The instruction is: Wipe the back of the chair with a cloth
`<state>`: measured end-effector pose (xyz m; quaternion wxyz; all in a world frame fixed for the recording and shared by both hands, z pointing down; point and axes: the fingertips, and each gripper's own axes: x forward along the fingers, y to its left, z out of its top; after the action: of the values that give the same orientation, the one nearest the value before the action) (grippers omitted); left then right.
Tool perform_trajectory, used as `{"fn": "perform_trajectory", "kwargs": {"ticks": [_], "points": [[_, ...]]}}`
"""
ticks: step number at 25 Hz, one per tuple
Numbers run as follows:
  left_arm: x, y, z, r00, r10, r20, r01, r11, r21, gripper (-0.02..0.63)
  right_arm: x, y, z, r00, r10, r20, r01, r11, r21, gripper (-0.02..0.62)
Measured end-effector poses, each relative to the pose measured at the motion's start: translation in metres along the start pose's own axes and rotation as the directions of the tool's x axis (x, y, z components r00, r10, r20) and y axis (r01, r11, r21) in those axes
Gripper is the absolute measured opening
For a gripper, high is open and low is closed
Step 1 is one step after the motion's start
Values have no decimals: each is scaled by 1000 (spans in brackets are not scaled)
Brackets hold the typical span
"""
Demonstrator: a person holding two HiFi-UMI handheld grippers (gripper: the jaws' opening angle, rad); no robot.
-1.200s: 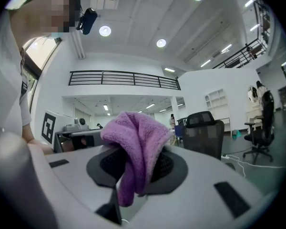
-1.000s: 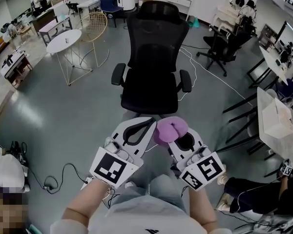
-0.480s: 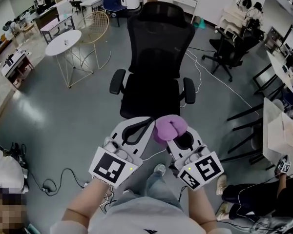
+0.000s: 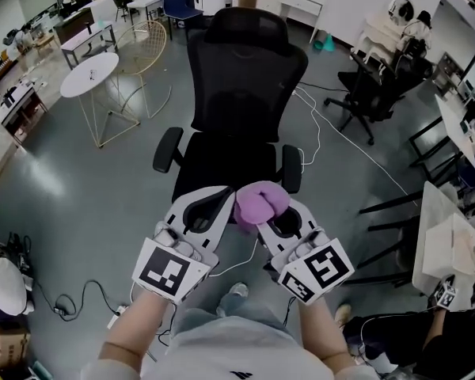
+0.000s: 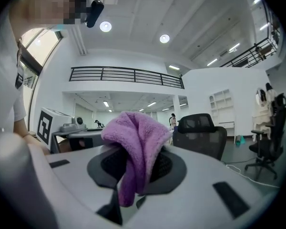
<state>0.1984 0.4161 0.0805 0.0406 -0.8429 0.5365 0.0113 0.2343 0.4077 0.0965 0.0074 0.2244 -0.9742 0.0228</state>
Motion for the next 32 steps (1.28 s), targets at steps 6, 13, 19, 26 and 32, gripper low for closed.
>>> {"fn": "perform_trajectory", "kwargs": {"ticks": [6,13,19,26,32], "points": [[39,3,-9,999,32,-12,-32,999,4,12,7,-42,-5,1000,21,1,-21,1000,23,94],[61,25,-20,999,21,-44,-21,1000,1,12,29,-66,-11,1000,12,-2,-12,999,53,94],[94,61,-27,999,-22,-37,22,1000,-17,12,64,-96,-12,999,-35,-15,35,997,63,94],[127,129,-31,998,-47,-51,47,999,-4,12,132,-131,-10,998,-70,-2,70,993,96,94],[150,187,-36,997,-62,-47,62,998,-3,12,188,-157,-7,995,-99,3,99,991,96,94]]}}
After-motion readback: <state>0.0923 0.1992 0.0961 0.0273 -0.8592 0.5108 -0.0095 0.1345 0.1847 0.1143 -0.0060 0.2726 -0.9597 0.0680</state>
